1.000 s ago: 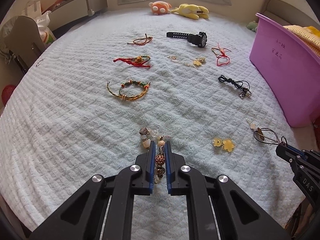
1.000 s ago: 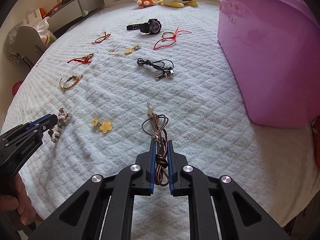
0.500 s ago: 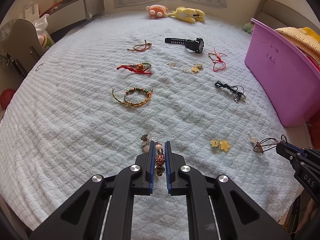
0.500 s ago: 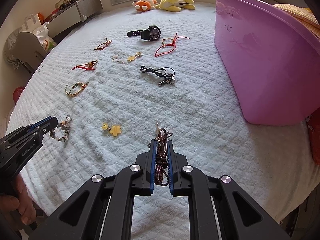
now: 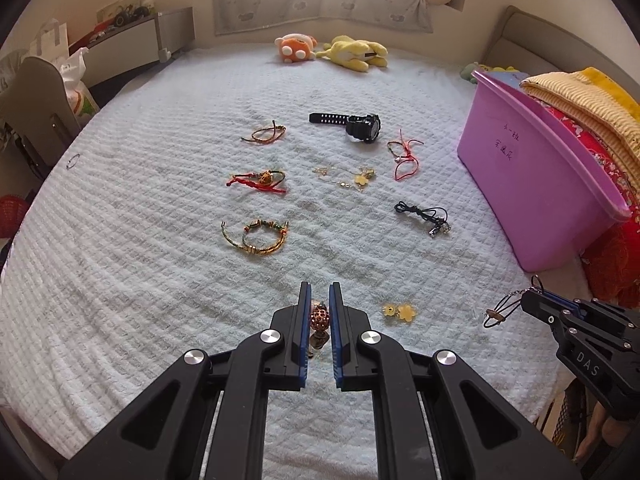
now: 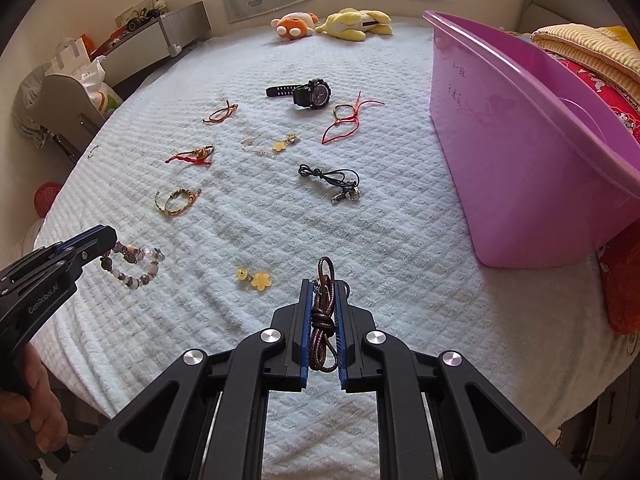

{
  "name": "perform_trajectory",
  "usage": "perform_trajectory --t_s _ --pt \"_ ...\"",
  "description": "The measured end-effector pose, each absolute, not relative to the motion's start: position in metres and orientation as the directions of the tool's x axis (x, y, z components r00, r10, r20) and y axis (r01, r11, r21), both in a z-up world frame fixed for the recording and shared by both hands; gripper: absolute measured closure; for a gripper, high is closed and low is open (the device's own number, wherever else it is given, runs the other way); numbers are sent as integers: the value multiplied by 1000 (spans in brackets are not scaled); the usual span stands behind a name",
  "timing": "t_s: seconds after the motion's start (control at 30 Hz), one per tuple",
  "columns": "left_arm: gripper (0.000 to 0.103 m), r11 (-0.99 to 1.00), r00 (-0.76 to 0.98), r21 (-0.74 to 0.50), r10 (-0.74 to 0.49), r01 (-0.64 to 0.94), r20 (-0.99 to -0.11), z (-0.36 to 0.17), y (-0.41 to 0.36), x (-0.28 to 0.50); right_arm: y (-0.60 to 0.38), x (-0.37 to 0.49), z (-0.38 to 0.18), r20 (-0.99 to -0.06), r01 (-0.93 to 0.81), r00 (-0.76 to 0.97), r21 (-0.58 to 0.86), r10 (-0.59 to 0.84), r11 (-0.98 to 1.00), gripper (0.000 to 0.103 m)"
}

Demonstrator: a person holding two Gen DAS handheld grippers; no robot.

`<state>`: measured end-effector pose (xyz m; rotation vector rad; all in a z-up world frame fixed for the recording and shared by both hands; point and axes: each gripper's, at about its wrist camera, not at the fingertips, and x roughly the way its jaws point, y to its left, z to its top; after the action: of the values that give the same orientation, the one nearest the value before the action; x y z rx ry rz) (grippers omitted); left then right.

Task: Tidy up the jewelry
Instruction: 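Lift both held pieces and carry them over the pink tub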

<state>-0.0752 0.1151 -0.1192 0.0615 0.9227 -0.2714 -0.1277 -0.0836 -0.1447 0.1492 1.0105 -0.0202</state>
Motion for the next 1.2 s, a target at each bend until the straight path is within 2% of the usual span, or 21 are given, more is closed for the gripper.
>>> perform_trajectory --t_s 0.3,0.63,0.9,1.2 --pt "94 939 565 -67 -259 337 -783 -68 108 -75 -82 -134 -92 -837 114 546 117 36 987 93" --pt "94 879 559 -55 -348 474 -753 22 71 -71 -107 -141 9 -784 195 621 141 -11 971 93" --pt "94 819 534 -94 -451 566 -715 74 1 -69 -166 -149 58 -757 231 652 147 -41 962 93" --pt "94 829 551 -144 -478 541 -684 114 -114 -57 -268 -125 74 -758 139 652 144 19 980 93"
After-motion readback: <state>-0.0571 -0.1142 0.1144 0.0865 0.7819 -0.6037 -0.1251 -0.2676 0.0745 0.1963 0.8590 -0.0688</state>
